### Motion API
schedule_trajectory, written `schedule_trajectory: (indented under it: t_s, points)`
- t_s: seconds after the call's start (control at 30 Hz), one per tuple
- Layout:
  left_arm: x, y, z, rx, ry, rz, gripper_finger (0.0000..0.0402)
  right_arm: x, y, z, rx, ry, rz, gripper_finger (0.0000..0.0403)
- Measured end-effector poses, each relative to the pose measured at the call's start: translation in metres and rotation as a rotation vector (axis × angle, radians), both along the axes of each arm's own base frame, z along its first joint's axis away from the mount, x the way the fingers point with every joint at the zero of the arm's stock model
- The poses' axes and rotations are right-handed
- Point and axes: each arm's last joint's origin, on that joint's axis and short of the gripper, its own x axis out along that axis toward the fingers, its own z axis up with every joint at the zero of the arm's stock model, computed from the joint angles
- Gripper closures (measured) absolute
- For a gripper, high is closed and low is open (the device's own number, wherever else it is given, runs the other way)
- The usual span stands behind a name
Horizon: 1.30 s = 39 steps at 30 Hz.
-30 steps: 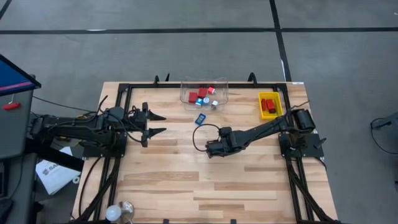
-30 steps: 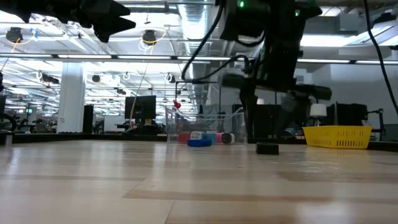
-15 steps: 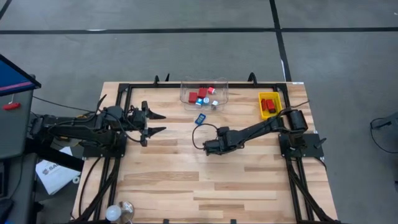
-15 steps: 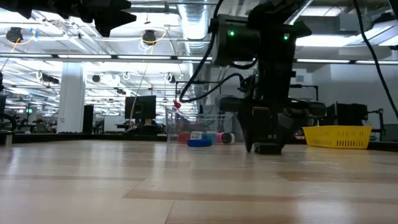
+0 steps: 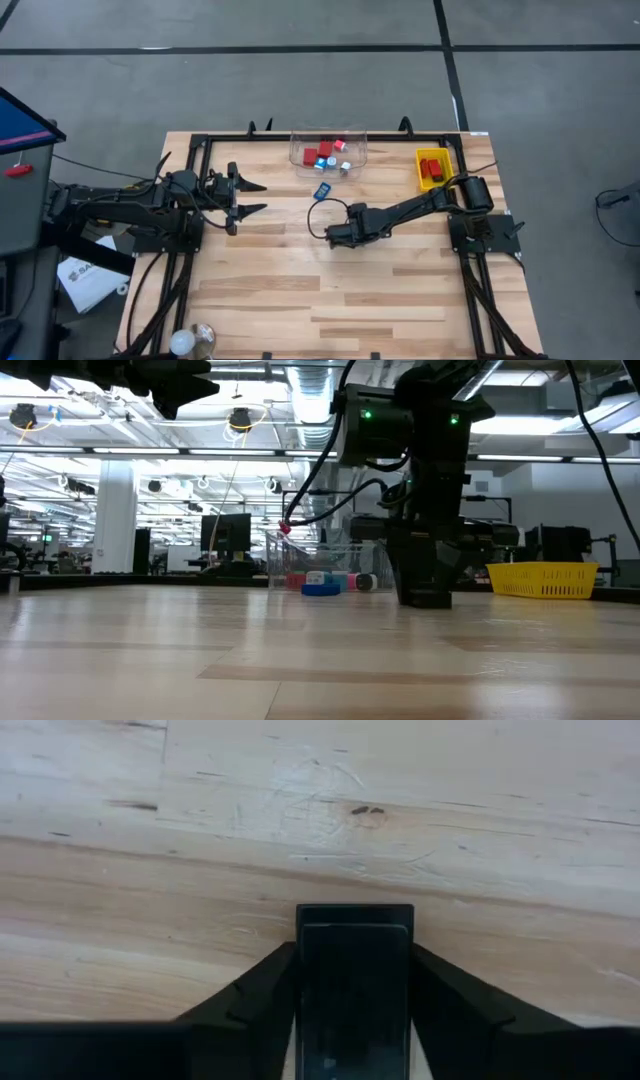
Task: Pick & Place Office items
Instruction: Put the black digital clock into the yellow bin
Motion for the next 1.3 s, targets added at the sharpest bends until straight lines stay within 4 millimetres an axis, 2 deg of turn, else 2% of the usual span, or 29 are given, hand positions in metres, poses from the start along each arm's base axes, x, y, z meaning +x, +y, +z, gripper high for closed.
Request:
schedule_trajectory:
  t_s: [0.1,0.27,0.4,0.53,0.67,0.83,0.97,1.1,1.3]
  points:
    - [0.000,0.000,0.000,0.000,0.000,0.000,0.0192,0.000,0.000,0.001,0.000,0.000,0.001,0.0262]
    - [0.000,0.000,0.000,0.000,0.000,0.000,0.0192,0.007,0.002,0.008,-0.029,0.002,0.034,0.0262]
    - [0.000,0.000,0.000,0.000,0.000,0.000,0.0192,0.016,-0.007,0.022,-0.042,0.044,0.079,0.0262]
    - [0.000,0.000,0.000,0.000,0.000,0.000,0.0192,0.026,-0.026,0.042,-0.094,0.056,0.125,0.0262]
    - [0.000,0.000,0.000,0.000,0.001,0.000,0.0192,0.022,-0.060,0.053,-0.117,0.174,0.139,0.0262]
    - [0.000,0.000,0.000,0.000,0.005,0.000,0.0192,-0.001,-0.101,0.069,-0.122,0.340,0.098,0.0262]
    - [0.000,0.000,-0.001,0.000,0.009,0.000,0.0192,-0.027,-0.124,0.088,-0.126,0.426,0.058,0.0262]
    - [0.000,0.000,-0.002,-0.003,0.023,0.000,0.0192,-0.065,-0.140,0.110,-0.130,0.442,-0.007,0.0262]
    - [0.000,0.000,-0.003,-0.009,0.027,0.001,0.0192,-0.133,-0.152,0.147,-0.169,0.327,-0.143,0.0262]
